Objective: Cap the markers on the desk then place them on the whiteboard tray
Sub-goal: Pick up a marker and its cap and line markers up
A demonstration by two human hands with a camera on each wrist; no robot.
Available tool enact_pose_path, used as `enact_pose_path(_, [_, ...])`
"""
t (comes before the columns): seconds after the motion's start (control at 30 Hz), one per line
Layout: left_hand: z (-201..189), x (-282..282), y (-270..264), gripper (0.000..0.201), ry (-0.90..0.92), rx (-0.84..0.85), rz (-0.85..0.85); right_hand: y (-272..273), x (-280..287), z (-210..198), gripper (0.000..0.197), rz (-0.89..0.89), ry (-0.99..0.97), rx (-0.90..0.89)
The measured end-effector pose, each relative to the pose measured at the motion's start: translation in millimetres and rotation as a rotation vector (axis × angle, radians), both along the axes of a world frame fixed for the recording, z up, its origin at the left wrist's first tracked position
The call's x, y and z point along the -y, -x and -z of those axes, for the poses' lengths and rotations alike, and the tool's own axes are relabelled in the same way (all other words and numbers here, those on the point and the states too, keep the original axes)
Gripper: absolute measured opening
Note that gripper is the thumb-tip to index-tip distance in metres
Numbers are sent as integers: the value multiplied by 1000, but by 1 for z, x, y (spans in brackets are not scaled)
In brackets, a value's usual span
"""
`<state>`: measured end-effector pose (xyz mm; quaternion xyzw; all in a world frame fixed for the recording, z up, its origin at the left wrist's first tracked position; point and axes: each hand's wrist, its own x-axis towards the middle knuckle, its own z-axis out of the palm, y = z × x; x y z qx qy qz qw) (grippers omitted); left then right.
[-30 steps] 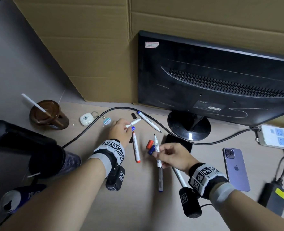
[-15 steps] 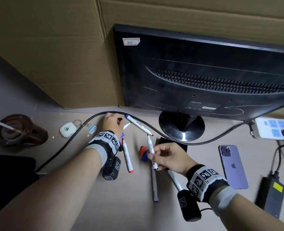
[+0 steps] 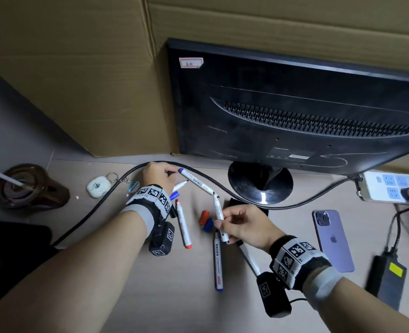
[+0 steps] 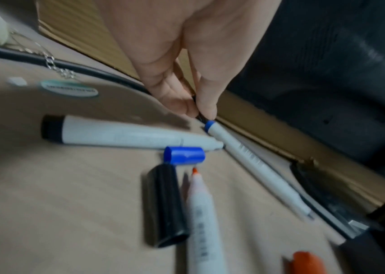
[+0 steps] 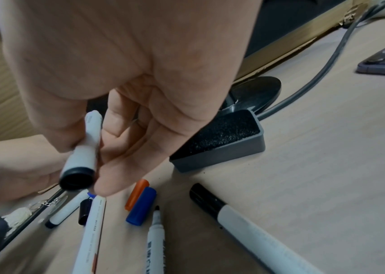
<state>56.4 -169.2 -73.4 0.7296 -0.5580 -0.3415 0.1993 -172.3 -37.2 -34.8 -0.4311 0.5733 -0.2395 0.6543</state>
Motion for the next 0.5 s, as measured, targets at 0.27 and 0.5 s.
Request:
enact_pose_path(0.27, [-54, -43, 0, 14, -66, -358, 117, 1, -5, -29, 35, 23, 35, -39])
enact_pose_path(0.5, [-77, -87, 4, 23, -132, -404, 149, 4, -23, -57, 17, 12, 126, -34])
